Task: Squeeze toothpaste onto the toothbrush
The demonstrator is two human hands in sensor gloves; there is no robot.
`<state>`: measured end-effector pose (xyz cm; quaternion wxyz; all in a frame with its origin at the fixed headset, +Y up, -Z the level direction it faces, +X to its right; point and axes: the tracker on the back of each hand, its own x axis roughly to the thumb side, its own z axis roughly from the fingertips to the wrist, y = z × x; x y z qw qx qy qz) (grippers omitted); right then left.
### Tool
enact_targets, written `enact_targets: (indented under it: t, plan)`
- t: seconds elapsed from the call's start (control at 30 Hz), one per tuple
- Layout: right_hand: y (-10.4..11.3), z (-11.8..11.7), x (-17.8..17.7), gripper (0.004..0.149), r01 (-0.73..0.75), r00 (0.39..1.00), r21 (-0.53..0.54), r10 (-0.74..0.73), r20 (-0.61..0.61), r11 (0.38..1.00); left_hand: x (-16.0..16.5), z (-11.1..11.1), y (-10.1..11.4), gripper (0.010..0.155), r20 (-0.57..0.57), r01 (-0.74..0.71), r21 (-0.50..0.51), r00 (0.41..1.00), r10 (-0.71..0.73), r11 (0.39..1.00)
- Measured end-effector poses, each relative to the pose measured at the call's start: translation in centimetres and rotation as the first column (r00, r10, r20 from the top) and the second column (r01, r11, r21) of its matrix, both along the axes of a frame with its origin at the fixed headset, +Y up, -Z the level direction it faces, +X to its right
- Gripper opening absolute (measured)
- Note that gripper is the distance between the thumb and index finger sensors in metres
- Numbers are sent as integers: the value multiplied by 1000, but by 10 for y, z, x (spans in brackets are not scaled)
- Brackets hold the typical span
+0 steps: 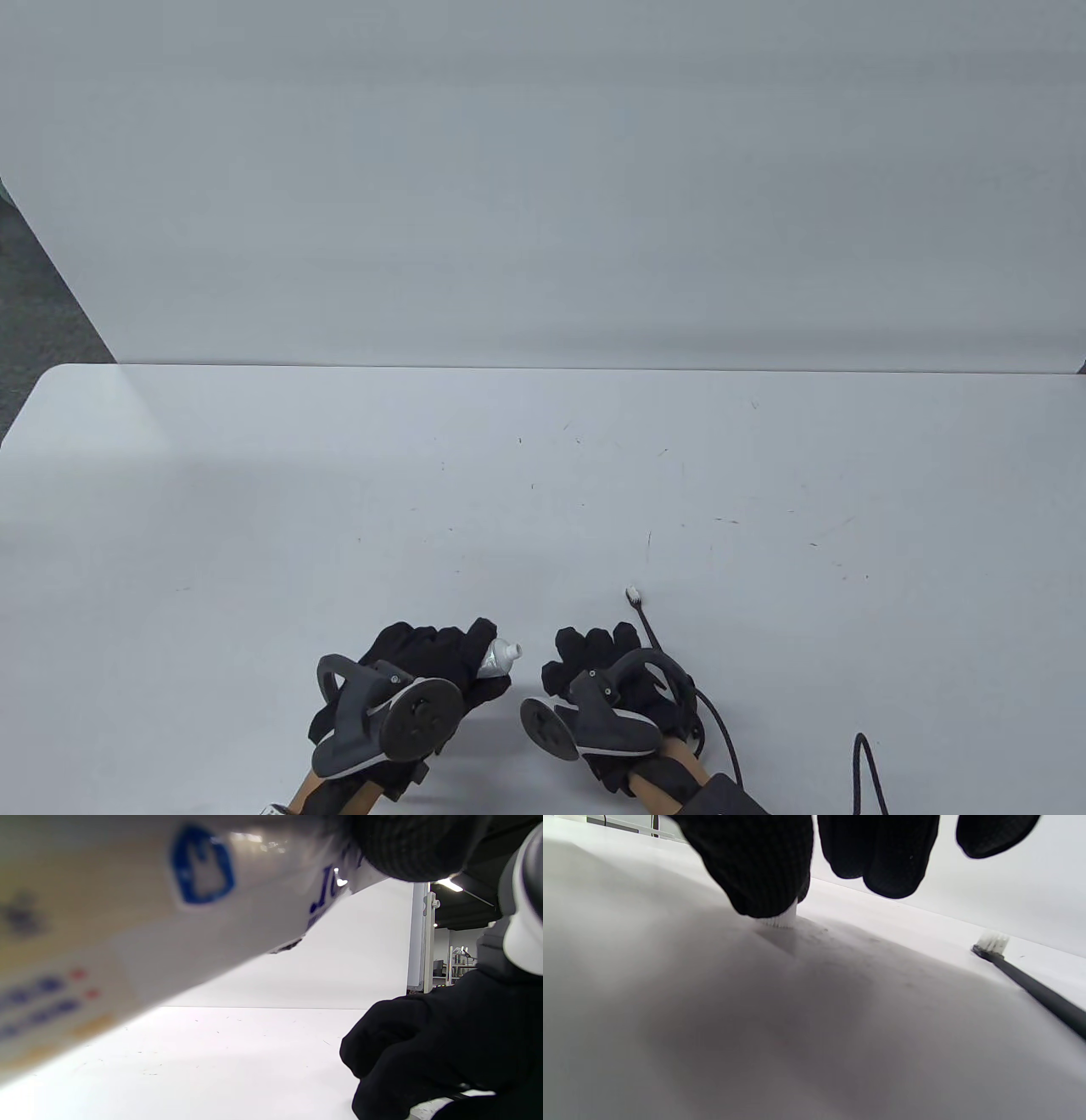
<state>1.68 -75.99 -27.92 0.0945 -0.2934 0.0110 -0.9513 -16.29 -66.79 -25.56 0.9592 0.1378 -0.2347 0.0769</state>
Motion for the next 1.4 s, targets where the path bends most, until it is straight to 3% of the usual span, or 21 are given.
enact_targets:
  t: [0.13,0.23,0.37,0.5,0.67,0.73,0.93,1.07,1.27,1.4]
  plan:
    - [23,-2,14,63,67,994,-10,-66,90,998,-1,0,0,68,-4,3,-1,1000,-3,1000]
    - [52,-4,41,63,233,946,161,-262,191,959,-2,0,1,68,-7,-1,-2,1000,1,1000]
    - [75,-7,90,60,404,800,335,-506,324,852,-2,0,0,68,-6,-5,-1,1000,5,1000]
    - [53,-18,115,52,429,716,231,-484,503,874,-2,0,0,68,-6,0,-4,1000,0,1000]
    - [17,-25,107,50,349,728,-31,-250,639,937,-2,0,0,68,-7,4,-8,1000,-4,1000]
    - [8,-25,100,51,286,741,-68,-176,649,956,-2,0,-1,68,-7,8,-13,1000,-8,1000]
    - [-6,-23,82,46,164,737,-48,-90,670,985,-2,0,-1,69,-3,16,-18,1000,-16,1000]
    - [-8,-25,81,40,226,682,-27,-138,718,974,-2,0,-2,68,-3,14,-19,1000,-14,1000]
    - [-9,-29,92,50,362,608,-78,-172,775,929,-1,0,-2,68,-5,15,-26,1000,-15,1000]
    - [-10,-32,98,48,419,583,-92,-190,790,903,1,-1,-3,68,-5,12,-31,1000,-13,999]
